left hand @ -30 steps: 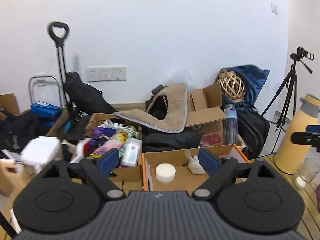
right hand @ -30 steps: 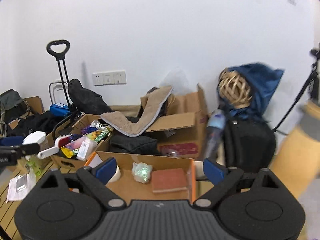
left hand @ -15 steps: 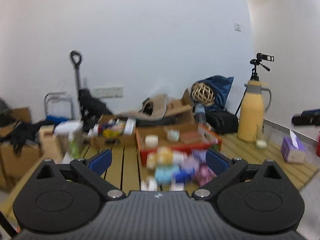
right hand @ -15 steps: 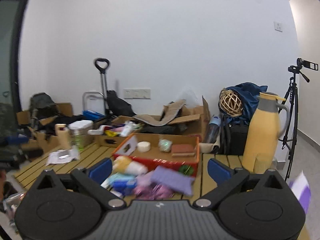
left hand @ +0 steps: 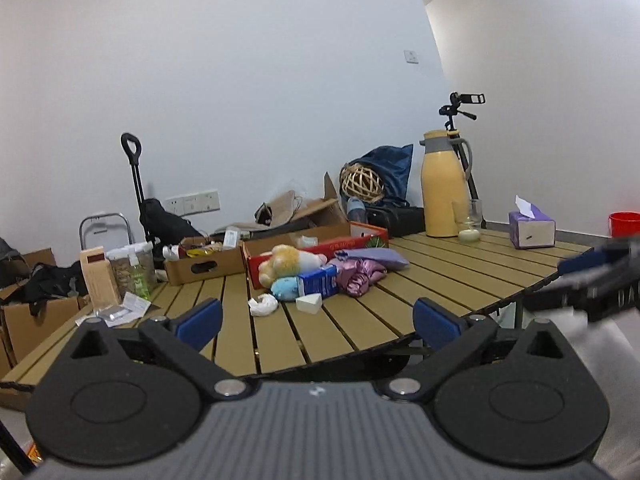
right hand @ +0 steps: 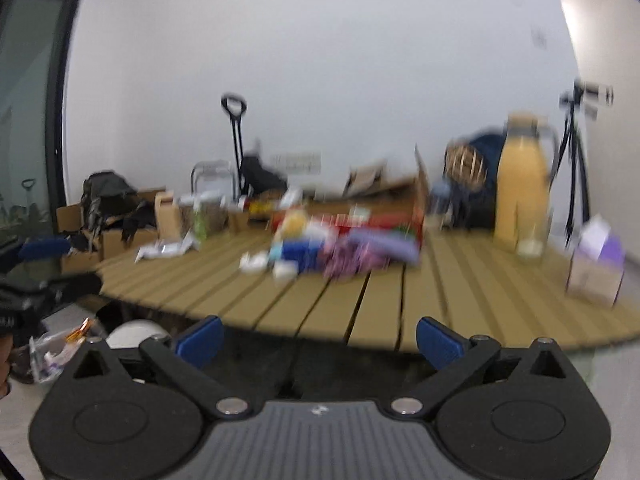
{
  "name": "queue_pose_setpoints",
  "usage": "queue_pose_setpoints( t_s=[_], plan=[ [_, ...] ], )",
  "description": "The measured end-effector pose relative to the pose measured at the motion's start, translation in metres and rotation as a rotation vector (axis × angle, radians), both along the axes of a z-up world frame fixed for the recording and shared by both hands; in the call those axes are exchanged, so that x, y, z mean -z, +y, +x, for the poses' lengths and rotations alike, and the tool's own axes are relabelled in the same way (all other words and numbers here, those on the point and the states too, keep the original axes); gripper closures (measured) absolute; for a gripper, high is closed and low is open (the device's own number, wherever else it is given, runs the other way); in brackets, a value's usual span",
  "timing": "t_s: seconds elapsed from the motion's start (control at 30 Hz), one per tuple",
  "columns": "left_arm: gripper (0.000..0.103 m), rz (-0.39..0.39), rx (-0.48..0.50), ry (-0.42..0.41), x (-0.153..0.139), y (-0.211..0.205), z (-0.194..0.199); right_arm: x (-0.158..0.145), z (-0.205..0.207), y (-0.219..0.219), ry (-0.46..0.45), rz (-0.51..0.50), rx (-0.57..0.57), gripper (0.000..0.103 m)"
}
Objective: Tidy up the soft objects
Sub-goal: 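Grasp white tissue with left gripper while right grasps white foam wedge, then carry tissue and foam wedge into the cardboard box and release both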
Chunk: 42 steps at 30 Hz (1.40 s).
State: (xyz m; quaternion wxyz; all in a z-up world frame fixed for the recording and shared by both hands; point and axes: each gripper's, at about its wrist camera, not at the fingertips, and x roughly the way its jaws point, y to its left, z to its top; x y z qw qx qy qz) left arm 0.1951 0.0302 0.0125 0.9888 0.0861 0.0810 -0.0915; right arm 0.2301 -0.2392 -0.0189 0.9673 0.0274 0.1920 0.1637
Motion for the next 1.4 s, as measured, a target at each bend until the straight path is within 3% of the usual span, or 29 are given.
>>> queue_pose_setpoints(
  t_s=[0.17, 0.3, 0.43, 0.5, 0.57, 0.63, 0.77, 0.93, 1.0, 1.13, 1.2, 1.27, 1.4],
  plan=[
    [0.000, -0.034, -0.031, 0.067, 0.016, 0.000, 0.021, 0.013, 0.012, 0.009, 0.031, -0.030, -0.005, 0.001],
    [0.000, -0.077, -0.063, 0.136, 0.027, 0.009, 0.048, 0.020, 0.041, 0.013, 0.127, 0.013, -0.041, 0.016],
    [0.002, -0.121, -0.121, 0.182, 0.035, 0.022, 0.086, 0.022, 0.070, 0.029, 0.105, -0.010, -0.041, 0.023],
    [0.009, -0.125, -0.169, 0.216, 0.037, 0.027, 0.112, 0.021, 0.093, 0.039, 0.104, -0.009, -0.056, 0.030],
    [0.024, -0.125, -0.216, 0.263, 0.039, 0.034, 0.144, 0.022, 0.120, 0.049, 0.114, -0.005, -0.064, 0.031],
    [0.030, -0.137, -0.234, 0.296, 0.039, 0.042, 0.181, 0.023, 0.151, 0.060, 0.121, 0.001, -0.077, 0.033],
    [0.040, -0.142, -0.230, 0.345, 0.039, 0.053, 0.255, 0.028, 0.219, 0.088, 0.165, 0.011, -0.115, 0.044],
    [0.043, -0.128, -0.196, 0.387, 0.044, 0.053, 0.334, 0.041, 0.293, 0.125, 0.224, -0.002, -0.147, 0.056],
    [0.044, -0.125, -0.183, 0.401, 0.050, 0.052, 0.352, 0.045, 0.310, 0.136, 0.229, -0.008, -0.160, 0.059],
    [0.059, -0.168, -0.157, 0.481, 0.061, 0.056, 0.375, 0.050, 0.329, 0.146, 0.230, -0.014, -0.171, 0.066],
    [0.068, -0.193, -0.157, 0.477, 0.061, 0.058, 0.375, 0.050, 0.332, 0.146, 0.231, -0.006, -0.187, 0.071],
    [0.083, -0.193, -0.151, 0.471, 0.061, 0.057, 0.373, 0.050, 0.332, 0.147, 0.223, -0.014, -0.193, 0.073],
    [0.089, -0.193, -0.156, 0.451, 0.056, 0.056, 0.365, 0.049, 0.327, 0.145, 0.214, -0.021, -0.198, 0.078]
  ],
)
